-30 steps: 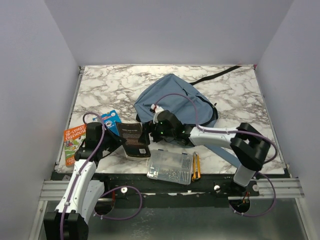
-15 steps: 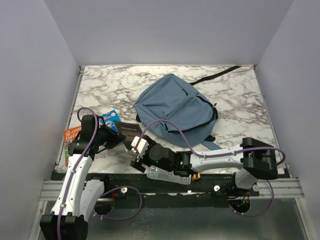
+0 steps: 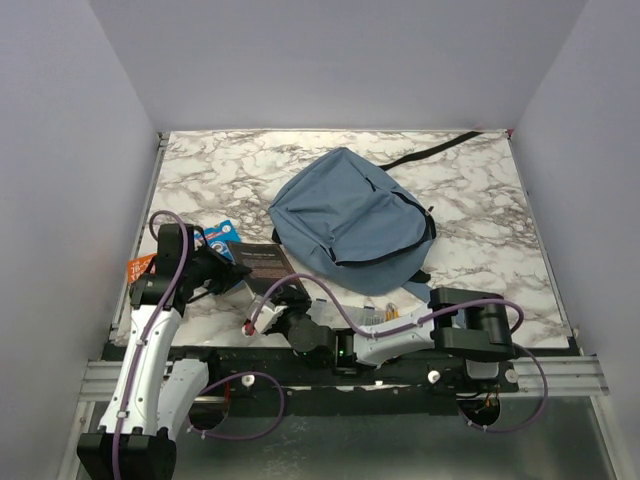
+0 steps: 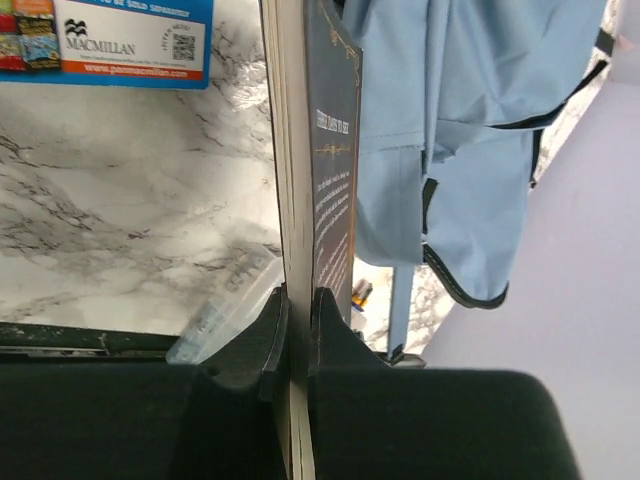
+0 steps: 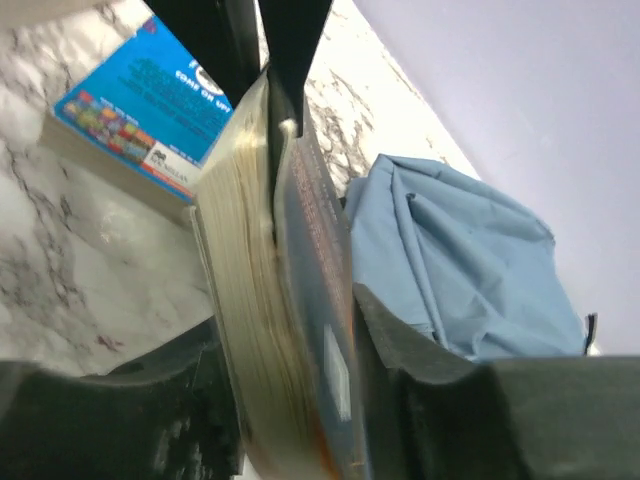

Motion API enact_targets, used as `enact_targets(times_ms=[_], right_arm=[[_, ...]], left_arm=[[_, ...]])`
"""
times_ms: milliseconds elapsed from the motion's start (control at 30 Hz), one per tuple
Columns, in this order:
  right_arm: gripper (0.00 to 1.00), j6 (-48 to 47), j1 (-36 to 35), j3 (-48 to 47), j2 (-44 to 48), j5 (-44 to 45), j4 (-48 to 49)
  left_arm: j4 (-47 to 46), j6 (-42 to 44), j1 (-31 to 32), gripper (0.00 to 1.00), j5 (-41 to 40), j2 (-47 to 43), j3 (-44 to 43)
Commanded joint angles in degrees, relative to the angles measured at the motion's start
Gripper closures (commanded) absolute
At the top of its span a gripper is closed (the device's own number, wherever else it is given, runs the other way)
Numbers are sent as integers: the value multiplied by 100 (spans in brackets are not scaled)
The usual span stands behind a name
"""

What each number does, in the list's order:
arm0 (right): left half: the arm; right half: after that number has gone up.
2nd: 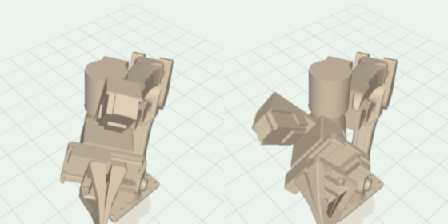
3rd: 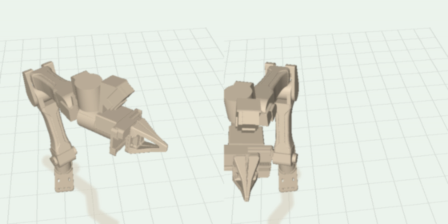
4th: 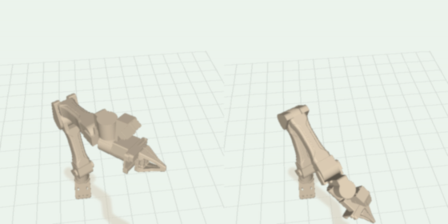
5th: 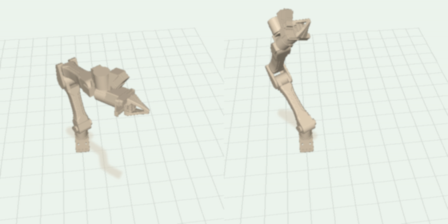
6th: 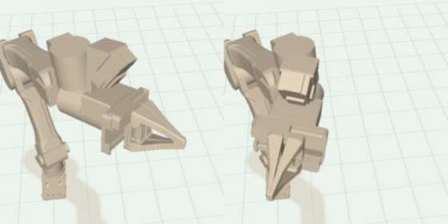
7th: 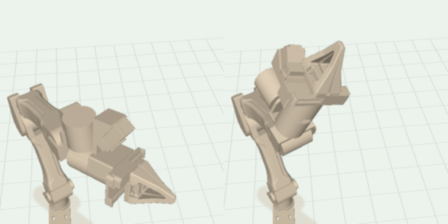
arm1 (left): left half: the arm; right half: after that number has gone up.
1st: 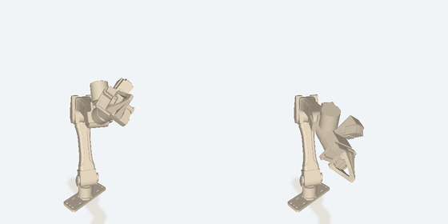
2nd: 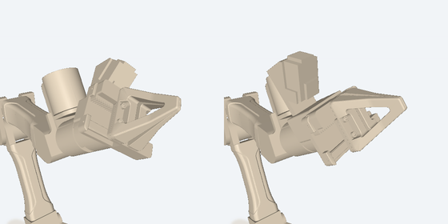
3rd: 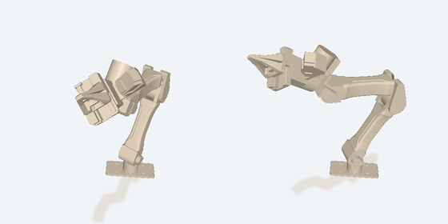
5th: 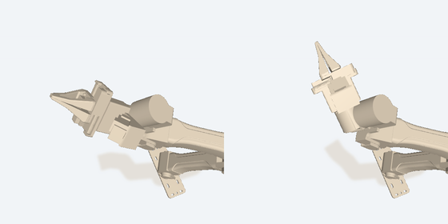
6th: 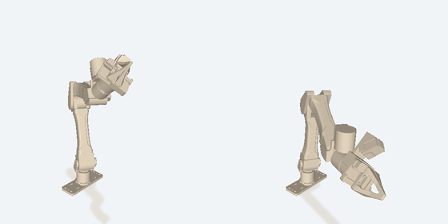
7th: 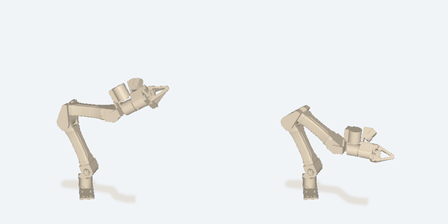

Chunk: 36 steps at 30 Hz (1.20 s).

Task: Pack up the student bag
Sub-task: Pick up the book from the center of the board, then place the book in the student bag.

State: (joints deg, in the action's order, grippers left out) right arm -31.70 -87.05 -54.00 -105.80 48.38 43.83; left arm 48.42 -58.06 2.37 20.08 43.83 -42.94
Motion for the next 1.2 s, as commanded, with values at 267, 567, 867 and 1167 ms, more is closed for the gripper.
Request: enact_targets(times_ms=[267, 567, 867, 1167], right_arm=[[99, 577, 56, -136, 587, 586, -173], [99, 5276, 1982, -552, 3236, -567, -4874], [100, 7752, 3286, -1117, 4840, 79, -9259], [99, 9751, 3396, -1464, 5837, 1231, -11889]], left_arm=[[-234, 1144, -25, 23, 331, -402, -1385], [-2038, 2434, 524, 15, 1465, -470, -1466], [-3462, 4201, 3993, 14, -978, 1189, -1661], [-4332, 6115, 5702, 11, -1956, 3887, -2700]])
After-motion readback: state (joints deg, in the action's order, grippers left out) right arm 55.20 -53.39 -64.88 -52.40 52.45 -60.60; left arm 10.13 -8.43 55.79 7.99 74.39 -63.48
